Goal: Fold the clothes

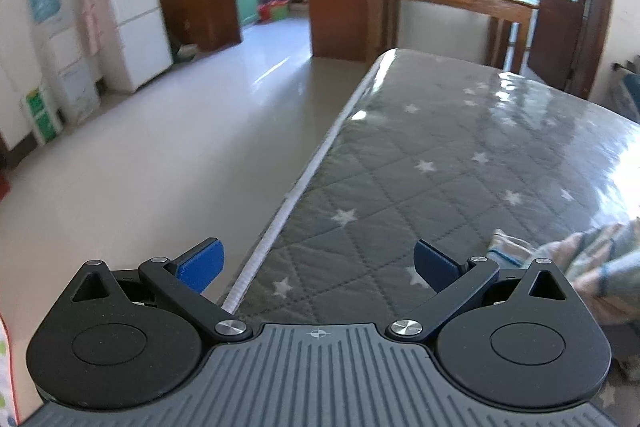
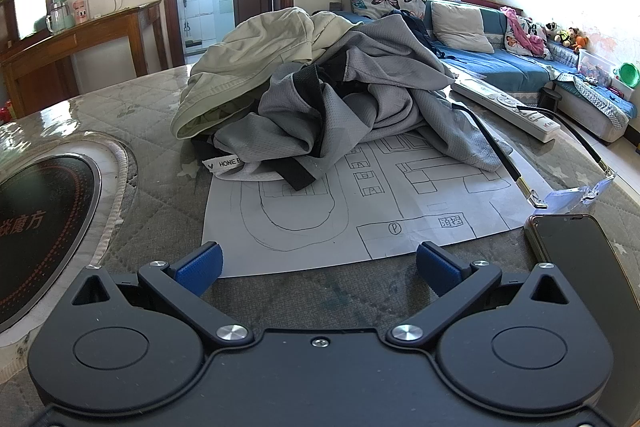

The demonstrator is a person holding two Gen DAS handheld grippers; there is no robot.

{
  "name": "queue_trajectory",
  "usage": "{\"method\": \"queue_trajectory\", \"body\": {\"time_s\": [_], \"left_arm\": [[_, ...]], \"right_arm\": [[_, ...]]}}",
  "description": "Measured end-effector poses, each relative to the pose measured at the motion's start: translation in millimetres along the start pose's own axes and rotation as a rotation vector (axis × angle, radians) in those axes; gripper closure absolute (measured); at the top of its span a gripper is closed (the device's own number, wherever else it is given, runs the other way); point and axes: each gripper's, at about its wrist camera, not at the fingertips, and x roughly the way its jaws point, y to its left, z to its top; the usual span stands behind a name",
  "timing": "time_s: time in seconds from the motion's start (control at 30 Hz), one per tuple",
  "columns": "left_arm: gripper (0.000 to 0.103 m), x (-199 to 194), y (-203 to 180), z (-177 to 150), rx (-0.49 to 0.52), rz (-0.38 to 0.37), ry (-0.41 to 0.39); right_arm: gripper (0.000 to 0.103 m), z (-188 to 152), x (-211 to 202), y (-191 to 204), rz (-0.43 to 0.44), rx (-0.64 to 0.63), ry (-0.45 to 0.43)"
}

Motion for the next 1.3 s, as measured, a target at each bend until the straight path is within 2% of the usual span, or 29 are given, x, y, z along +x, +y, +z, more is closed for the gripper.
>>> {"method": "queue_trajectory", "body": {"time_s": [0.1,0.4,1.1,1.3], "left_arm": [[0.0,-5.7,-9.1,0.7,0.032,-0.01,-0.027],[0.0,-12.7,-15.6,3.9,0.022,-0.059,0.003],[0.0,-20.8,-27.3,0.4,0.052,-0.084,0.003],[0.0,-19.6,-26.9,-1.2,0.047,-0.084,0.009]], "right_arm": [[0.0,0.0,-0.1,0.0,0.0,0.0,0.0],[0.0,0.0,0.1,0.0,0.0,0.0,0.0],[0.0,-1.7,-0.8,2.9,-0.021,0.018,0.007],[0.0,-6.5,-19.5,19.1,-0.037,-0.006,0.0]]}}
